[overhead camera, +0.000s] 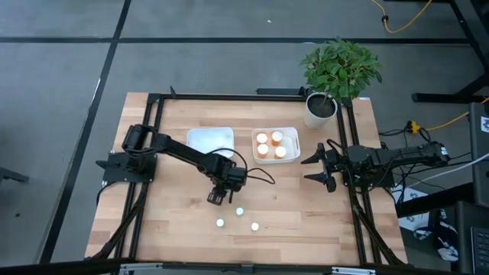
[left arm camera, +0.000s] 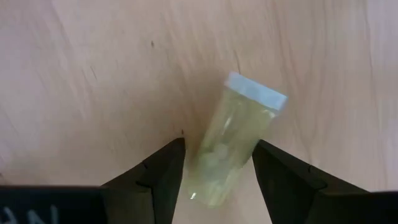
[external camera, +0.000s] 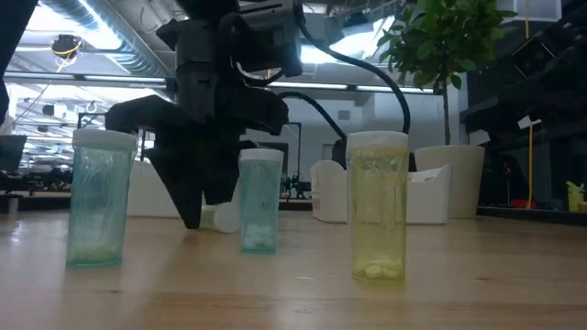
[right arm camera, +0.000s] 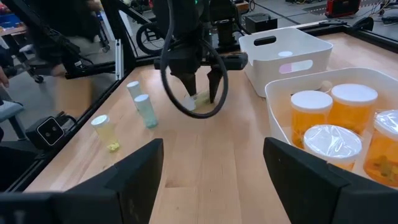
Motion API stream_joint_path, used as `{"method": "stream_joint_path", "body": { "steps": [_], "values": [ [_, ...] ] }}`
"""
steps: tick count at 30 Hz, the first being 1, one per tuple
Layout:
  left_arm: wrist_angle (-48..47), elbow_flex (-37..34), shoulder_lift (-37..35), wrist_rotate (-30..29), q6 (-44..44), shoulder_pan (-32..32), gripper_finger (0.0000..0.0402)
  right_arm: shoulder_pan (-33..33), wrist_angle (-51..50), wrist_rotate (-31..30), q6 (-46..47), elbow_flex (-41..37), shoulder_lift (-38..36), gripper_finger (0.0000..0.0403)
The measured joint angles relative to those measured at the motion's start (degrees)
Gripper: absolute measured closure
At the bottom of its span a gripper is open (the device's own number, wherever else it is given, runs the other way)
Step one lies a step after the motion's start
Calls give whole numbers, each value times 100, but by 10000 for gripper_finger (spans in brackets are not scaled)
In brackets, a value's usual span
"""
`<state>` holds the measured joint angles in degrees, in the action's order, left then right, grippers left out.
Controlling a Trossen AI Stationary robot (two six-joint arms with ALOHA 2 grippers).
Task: Pick and place medicine bottles into bin by pill shape (circle, oval)
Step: Put the top yellow pill bottle into the left white bin
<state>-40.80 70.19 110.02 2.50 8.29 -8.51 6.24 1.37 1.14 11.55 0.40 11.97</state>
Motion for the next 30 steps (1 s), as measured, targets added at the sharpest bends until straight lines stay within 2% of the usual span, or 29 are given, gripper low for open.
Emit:
{"method": "stream_joint_path", "body": {
  "steps": [6, 9, 30],
  "values": [
    [85, 1, -37, -33, 1053, -15, 214, -2, 0, 1, 0, 0, 0, 124],
    [225, 4, -37, 3, 1287, -18, 214, 0, 0, 0, 0, 0, 0, 124],
    [827, 26, -46, 55, 1588, -280, 214, -2, 0, -1, 0, 0, 0, 124]
  ]
}}
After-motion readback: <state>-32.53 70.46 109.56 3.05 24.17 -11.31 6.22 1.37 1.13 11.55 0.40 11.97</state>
